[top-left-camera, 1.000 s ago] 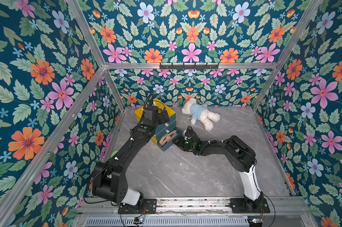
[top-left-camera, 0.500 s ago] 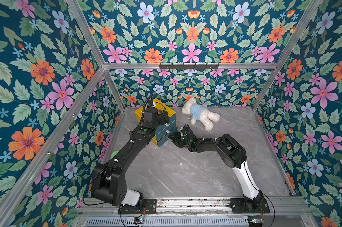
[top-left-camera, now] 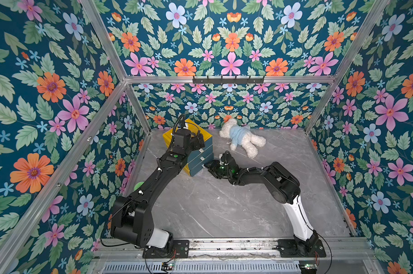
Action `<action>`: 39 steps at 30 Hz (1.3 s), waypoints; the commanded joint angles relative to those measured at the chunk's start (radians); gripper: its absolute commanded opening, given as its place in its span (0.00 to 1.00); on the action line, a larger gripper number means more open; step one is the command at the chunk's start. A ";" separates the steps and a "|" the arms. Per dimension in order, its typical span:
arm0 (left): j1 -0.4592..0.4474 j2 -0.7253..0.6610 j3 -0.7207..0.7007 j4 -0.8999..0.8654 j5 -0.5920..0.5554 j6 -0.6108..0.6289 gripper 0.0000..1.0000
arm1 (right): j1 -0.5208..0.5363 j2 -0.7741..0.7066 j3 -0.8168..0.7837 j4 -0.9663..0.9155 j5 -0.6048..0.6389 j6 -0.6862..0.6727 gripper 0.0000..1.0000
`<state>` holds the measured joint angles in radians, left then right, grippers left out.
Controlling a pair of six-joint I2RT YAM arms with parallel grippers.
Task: Place the fruit knives into the drawer by color
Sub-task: Close the drawer in the storage box, then reset both arms
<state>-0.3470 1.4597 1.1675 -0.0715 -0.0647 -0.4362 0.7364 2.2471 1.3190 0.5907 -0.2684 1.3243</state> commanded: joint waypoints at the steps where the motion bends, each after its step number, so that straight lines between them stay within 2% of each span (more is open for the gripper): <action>1: 0.001 0.002 0.011 -0.196 0.027 -0.040 0.99 | 0.001 -0.048 -0.041 0.061 0.006 0.003 0.55; 8: 0.002 -0.085 0.102 -0.219 -0.006 -0.019 0.99 | 0.010 -0.210 -0.186 0.084 0.011 -0.063 0.59; 11: 0.001 -0.152 0.102 -0.211 -0.058 -0.011 0.99 | 0.019 -0.308 -0.266 0.064 0.023 -0.112 0.64; 14: 0.002 -0.253 0.032 -0.157 -0.142 0.007 0.99 | 0.024 -0.427 -0.365 0.044 0.051 -0.179 0.68; 21: 0.002 -0.448 -0.200 -0.060 -0.400 0.067 0.99 | -0.015 -0.673 -0.619 0.139 0.055 -0.266 0.70; 24: 0.006 -0.485 -0.276 -0.036 -0.467 0.110 0.99 | -0.018 -0.801 -0.672 0.021 0.107 -0.341 0.72; 27: 0.012 -0.523 -0.367 0.053 -0.476 0.192 0.99 | -0.018 -0.946 -0.707 -0.110 0.187 -0.409 0.73; 33: 0.051 -0.493 -0.470 0.171 -0.474 0.341 0.99 | -0.018 -1.248 -0.768 -0.277 0.315 -0.558 0.79; 39: 0.151 -0.367 -0.554 0.317 -0.484 0.327 0.99 | -0.018 -1.455 -0.816 -0.376 0.413 -0.631 0.92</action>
<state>-0.2226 1.0580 0.6353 0.1211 -0.5289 -0.1284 0.7170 0.8379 0.5144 0.2970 0.0662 0.7570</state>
